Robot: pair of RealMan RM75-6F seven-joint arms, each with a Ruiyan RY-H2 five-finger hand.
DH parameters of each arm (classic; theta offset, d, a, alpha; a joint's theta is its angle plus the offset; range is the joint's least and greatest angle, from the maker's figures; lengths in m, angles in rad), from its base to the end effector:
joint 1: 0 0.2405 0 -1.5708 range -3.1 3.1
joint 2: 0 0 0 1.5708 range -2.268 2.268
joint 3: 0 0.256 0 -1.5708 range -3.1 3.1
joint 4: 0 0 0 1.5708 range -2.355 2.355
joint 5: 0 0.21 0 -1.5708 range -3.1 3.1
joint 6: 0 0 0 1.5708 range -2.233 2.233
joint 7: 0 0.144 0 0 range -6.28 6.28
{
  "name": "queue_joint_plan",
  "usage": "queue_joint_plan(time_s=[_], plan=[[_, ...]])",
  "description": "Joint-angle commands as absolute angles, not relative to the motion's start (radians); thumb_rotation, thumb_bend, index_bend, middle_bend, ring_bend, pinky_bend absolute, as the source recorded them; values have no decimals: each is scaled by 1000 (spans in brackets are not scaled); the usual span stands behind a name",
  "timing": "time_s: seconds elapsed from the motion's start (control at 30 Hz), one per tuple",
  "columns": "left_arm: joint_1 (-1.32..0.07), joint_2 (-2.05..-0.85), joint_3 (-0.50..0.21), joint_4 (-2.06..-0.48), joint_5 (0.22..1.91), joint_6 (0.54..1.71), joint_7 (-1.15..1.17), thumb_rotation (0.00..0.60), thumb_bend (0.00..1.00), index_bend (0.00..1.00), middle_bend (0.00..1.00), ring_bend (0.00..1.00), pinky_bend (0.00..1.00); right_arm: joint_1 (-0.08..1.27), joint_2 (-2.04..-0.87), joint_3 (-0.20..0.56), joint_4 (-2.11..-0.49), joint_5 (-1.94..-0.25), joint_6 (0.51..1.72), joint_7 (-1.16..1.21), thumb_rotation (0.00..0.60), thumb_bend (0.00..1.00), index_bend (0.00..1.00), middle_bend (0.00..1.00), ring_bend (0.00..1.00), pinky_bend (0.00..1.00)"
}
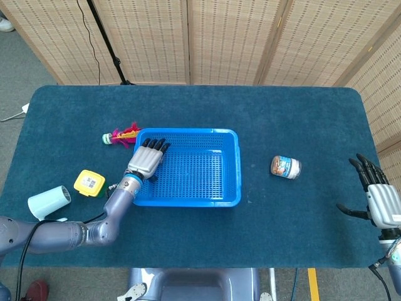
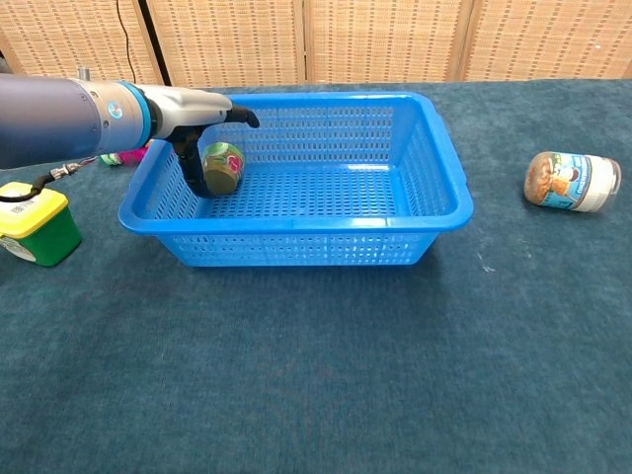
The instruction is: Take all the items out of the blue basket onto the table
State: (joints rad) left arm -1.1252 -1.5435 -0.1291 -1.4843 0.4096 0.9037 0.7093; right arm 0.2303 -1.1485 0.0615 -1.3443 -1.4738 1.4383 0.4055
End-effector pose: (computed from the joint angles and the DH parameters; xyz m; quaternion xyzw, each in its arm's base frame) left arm -0.0954 0.3897 -0.0297 -0.7693 -0.3901 -0.2319 0.4497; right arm -0.3337 -0.2378 0.1796 0.5732 -0.4091 0.4673 0.5345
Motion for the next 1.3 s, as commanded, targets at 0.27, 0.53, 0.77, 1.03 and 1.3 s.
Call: queue_joint_plan(time_s=[0.27, 0.53, 0.77, 1.03, 1.3], plan=[[-1159, -1626, -135, -1370, 341, 886, 748, 600, 231, 0, 0, 0, 125, 226, -1155, 77, -1333, -1467, 1431, 408, 600, 0, 56, 20, 0, 99], [-1175, -1682, -146, -1294, 325, 875, 762, 600, 258, 55, 0, 41, 271, 223, -1159, 88, -1328, -1464, 1422, 406, 600, 0, 51, 24, 0, 100], [-1172, -1713, -150, -1261, 341, 882, 763, 600, 343, 217, 125, 203, 441, 225, -1163, 96, -1324, -1466, 1415, 407, 600, 0, 47, 31, 0, 101], [-1149, -1743, -161, -1240, 415, 933, 738, 600, 558, 489, 322, 378, 572, 221, -1163, 103, -1322, -1465, 1414, 411, 600, 0, 44, 35, 0, 101], [-1119, -1706, -196, -1303, 506, 975, 687, 600, 572, 500, 334, 397, 572, 217, -1161, 108, -1327, -1464, 1409, 406, 600, 0, 43, 35, 0, 101]])
